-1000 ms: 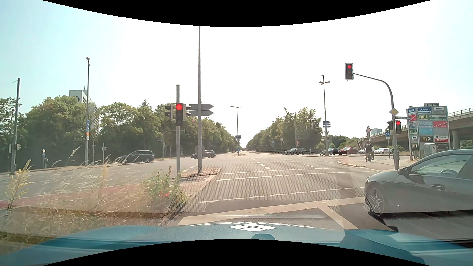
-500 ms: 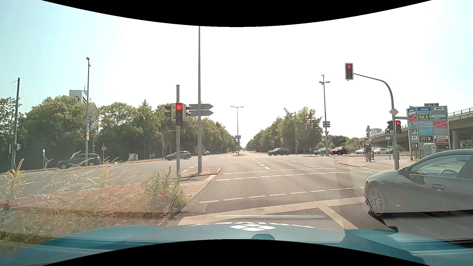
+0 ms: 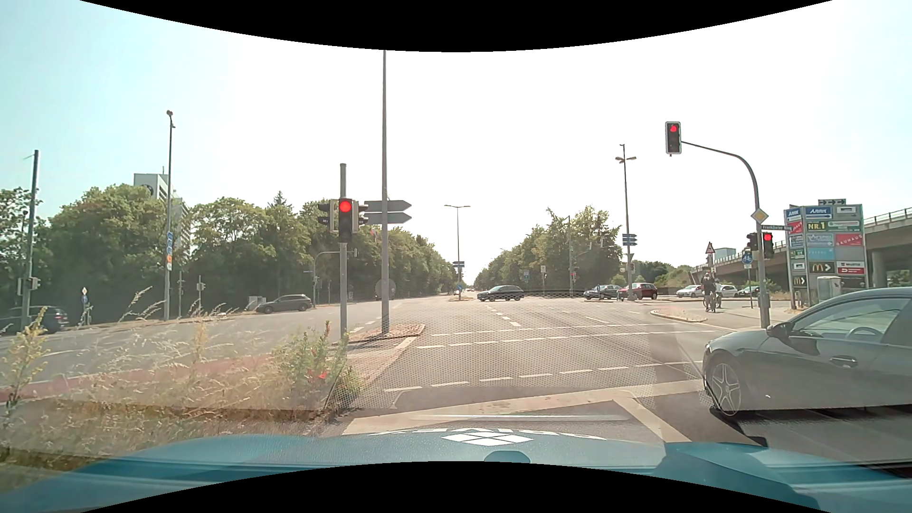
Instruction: Follow the waypoints while adhering to traffic rules and regulations
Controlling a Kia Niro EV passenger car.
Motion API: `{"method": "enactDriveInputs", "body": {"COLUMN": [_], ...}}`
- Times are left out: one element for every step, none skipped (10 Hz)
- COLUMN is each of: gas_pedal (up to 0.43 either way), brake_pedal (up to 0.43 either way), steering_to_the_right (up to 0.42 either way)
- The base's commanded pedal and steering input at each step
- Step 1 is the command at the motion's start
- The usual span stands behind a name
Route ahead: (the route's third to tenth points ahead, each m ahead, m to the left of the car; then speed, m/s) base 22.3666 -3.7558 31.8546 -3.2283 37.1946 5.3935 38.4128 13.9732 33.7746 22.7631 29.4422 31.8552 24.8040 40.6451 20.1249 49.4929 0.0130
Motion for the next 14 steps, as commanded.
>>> {"method": "enactDriveInputs", "body": {"gas_pedal": [0.0, 0.0, 0.0, 0.0, 0.0, 0.0, 0.0, 0.0, 0.0, 0.0, 0.0, 0.0, 0.0, 0.0], "brake_pedal": [0.329, 0.329, 0.329, 0.335, 0.348, 0.354, 0.384, 0.402, 0.39, 0.323, 0.293, 0.293, 0.299, 0.305], "steering_to_the_right": [-0.003, -0.003, -0.003, -0.003, -0.003, -0.003, -0.003, -0.003, -0.003, -0.003, -0.003, -0.003, -0.003, -0.003]}}
